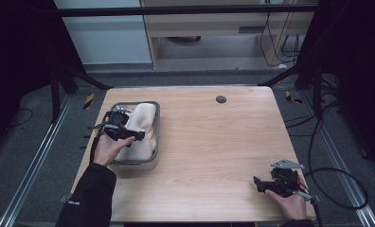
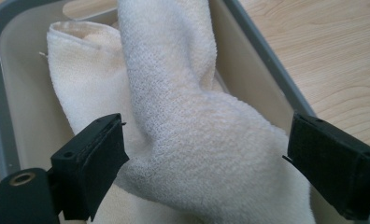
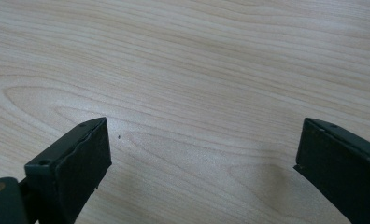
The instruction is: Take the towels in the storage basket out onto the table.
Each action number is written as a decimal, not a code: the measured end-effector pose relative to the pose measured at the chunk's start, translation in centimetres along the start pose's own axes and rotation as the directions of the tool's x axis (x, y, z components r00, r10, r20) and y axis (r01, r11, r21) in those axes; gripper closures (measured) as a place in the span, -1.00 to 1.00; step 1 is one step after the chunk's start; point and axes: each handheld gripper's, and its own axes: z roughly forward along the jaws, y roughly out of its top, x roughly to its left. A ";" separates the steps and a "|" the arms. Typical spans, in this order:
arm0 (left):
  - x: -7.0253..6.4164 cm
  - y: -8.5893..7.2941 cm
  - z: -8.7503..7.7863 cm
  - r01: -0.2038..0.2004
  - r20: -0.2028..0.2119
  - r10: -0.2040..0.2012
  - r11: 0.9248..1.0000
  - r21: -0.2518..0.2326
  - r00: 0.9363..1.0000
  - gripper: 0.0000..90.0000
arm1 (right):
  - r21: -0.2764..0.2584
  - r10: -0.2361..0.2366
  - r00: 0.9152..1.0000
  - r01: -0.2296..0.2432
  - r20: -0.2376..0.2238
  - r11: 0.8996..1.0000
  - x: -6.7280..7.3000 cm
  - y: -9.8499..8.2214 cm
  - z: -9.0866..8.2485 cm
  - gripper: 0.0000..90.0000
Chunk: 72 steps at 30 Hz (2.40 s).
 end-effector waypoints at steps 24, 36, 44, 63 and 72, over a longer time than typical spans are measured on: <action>0.2 -1.6 3.9 0.048 0.050 -0.052 0.995 0.092 0.997 -0.79 | 0.029 -0.012 1.000 0.012 -0.004 1.000 0.1 0.0 0.3 -0.95; 0.3 -1.9 4.3 0.048 0.055 -0.054 0.993 0.109 0.997 -0.33 | 0.033 -0.012 1.000 0.012 -0.007 0.999 0.1 0.0 0.3 -0.96; 0.3 -1.9 4.1 0.060 0.037 -0.065 0.992 0.114 0.997 -0.02 | 0.036 -0.013 1.000 0.013 -0.007 0.999 0.1 0.0 0.3 -0.96; 1.2 -1.1 -0.5 0.086 0.030 -0.087 0.996 0.006 0.996 0.28 | 0.038 -0.011 1.000 0.011 -0.006 0.999 0.1 0.0 0.3 -0.96; 1.8 -0.3 -4.8 0.083 0.025 -0.082 0.993 -0.078 0.996 0.29 | 0.040 -0.016 1.000 0.016 -0.002 0.999 0.1 0.0 0.4 -0.96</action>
